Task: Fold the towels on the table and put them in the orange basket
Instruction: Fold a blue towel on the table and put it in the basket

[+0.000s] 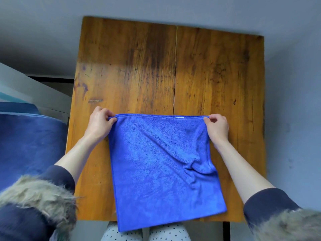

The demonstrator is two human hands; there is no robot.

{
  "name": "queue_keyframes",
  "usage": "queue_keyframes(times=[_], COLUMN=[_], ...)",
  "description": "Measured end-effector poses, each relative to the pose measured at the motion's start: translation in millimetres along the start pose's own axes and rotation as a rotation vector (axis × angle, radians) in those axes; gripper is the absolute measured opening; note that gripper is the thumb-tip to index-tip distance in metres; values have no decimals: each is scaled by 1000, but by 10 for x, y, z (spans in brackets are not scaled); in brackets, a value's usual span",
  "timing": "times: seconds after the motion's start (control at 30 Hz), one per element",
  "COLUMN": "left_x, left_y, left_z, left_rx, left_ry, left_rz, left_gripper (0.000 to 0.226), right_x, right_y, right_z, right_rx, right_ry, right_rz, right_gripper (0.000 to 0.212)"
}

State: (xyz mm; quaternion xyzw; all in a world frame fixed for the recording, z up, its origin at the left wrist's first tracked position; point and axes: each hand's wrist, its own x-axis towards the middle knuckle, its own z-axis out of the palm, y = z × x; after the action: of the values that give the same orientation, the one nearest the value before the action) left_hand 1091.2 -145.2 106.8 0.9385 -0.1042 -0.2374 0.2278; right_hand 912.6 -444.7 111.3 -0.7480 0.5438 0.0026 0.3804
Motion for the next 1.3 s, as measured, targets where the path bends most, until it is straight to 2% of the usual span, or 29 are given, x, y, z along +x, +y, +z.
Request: queue_keyframes(times=[0.13, 0.3, 0.43, 0.53, 0.63, 0.8, 1.03, 1.17, 1.3], left_x=[57, 77, 42, -40, -170, -401, -687, -810, -873], left_y=[11, 70, 91, 60, 77, 251, 639, 890, 1085], left_z=[17, 32, -9, -105, -266, -687, -1485, -1939, -2307], left_rx=[21, 13, -225, -382, -470, -440, -405, -529, -555], left_ry=[-53, -48, -62, -106, -137, -124, 67, 134, 255], left_rz=[-31, -75, -288, -315, -246, -92, 181, 293, 393], left_gripper=[5, 0, 5, 8, 10, 7, 12, 12, 10], right_x=[75, 94, 82, 64, 24, -131, -380, -529, -660], right_y=[-56, -51, -42, -86, -138, -342, -913, -1249, -1552], right_z=[27, 24, -20, -95, -258, -712, -1429, -1794, -2037], right_rx=[-12, -29, -30, 35, 138, 209, 306, 463, 636], right_ry=[-107, -156, -198, -214, -152, -134, -90, -55, -64], right_rz=[-20, -58, -60, -52, -75, -132, -312, -381, -421], right_gripper=[11, 4, 3, 2, 8, 13, 14, 12, 16])
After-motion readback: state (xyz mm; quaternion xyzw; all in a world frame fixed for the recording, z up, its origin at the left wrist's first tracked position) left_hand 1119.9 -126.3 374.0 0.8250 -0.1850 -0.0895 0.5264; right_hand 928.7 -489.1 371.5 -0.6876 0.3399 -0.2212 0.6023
